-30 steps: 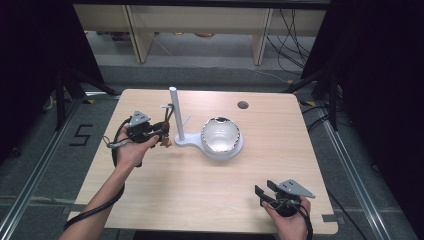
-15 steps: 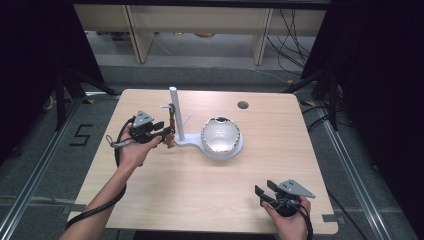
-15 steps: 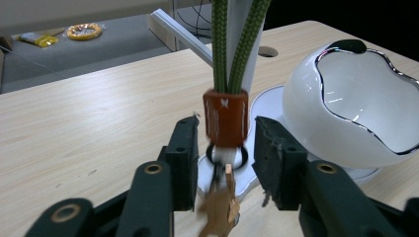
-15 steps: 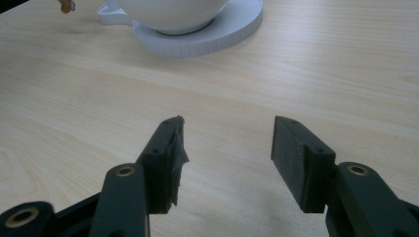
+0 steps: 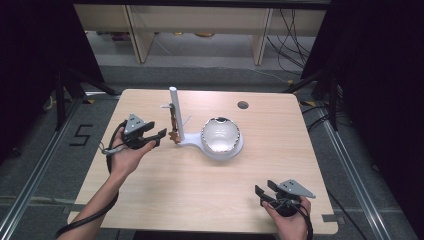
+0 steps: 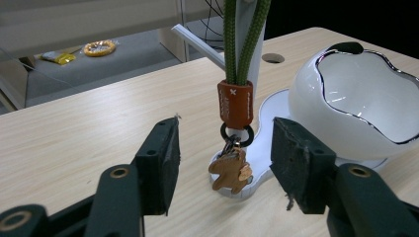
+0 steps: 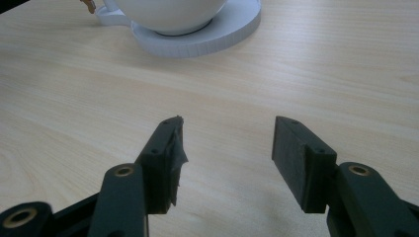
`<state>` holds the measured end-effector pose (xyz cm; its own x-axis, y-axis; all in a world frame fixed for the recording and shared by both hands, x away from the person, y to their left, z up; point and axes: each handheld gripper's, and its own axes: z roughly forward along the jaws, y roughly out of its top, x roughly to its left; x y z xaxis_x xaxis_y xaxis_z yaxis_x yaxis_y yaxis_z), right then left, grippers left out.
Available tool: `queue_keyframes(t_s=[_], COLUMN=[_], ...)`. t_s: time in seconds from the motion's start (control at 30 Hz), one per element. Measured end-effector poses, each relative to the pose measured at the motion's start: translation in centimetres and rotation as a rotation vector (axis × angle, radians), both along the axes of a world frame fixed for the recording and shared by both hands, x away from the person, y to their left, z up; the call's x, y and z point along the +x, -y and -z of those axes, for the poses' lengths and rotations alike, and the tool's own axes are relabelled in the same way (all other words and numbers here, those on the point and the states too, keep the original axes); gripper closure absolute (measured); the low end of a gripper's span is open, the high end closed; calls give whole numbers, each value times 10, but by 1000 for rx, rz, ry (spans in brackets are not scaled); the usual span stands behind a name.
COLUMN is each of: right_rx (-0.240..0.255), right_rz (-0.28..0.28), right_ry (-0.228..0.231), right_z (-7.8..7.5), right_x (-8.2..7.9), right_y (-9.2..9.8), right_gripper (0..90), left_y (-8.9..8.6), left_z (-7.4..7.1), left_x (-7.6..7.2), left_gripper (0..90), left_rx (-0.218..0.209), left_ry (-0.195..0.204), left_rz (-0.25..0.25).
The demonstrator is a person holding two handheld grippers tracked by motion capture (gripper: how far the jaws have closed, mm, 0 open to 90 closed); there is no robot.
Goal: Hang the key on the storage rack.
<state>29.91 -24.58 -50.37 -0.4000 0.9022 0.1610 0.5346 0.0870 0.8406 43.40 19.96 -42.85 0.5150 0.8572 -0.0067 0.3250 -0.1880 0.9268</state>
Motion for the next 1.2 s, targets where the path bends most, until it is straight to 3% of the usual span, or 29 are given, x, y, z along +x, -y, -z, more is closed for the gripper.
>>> queue_keyframes(t_s=[0.07, 0.2, 0.53, 0.57, 0.7, 0.83, 0.9, 0.93, 1.03, 1.1, 1.13, 1.17, 1.2], right_rx=[24, 16, 10, -12, -12, 6, -29, -34, 17, -6, 10, -19, -4], right_rz=[18, 23, 25, 6, 5, 0, 11, 10, 18, 15, 17, -1, 8], right_ry=[-23, -38, -36, -7, -7, -3, 5, -12, -21, -21, -32, -6, -22], right_z=[0, -1, -1, 0, 0, 1, 0, 0, 1, 1, 0, 1, 1], right_x=[-2, -3, -3, -1, -1, 0, -1, -1, -2, -2, -2, 0, -2], right_y=[-3, -2, -3, 0, 0, 0, 0, 0, -4, -3, -3, -1, -2], right_gripper=[464, 463, 461, 461, 460, 459, 459, 458, 458, 457, 457, 457, 456], left_y=[-3, -9, -26, -27, -32, -37, -39, -39, -40, -41, -41, -41, -41], left_z=[1, 4, 13, 15, 22, 35, 43, 47, 59, 67, 71, 74, 76], left_x=[-7, -18, -46, -49, -58, -69, -73, -73, -78, -81, -82, -83, -85], left_gripper=[423, 403, 379, 379, 379, 380, 380, 380, 380, 380, 380, 380, 379], left_rx=[-4, -8, -25, -28, -23, -23, -32, -40, -42, -49, -52, -65, -59], left_ry=[4, 12, 26, 26, 24, 15, 2, 2, -7, -2, -3, 1, -4], left_rz=[1, -10, -26, -27, -32, -44, -53, -53, -67, -77, -82, -86, -87])
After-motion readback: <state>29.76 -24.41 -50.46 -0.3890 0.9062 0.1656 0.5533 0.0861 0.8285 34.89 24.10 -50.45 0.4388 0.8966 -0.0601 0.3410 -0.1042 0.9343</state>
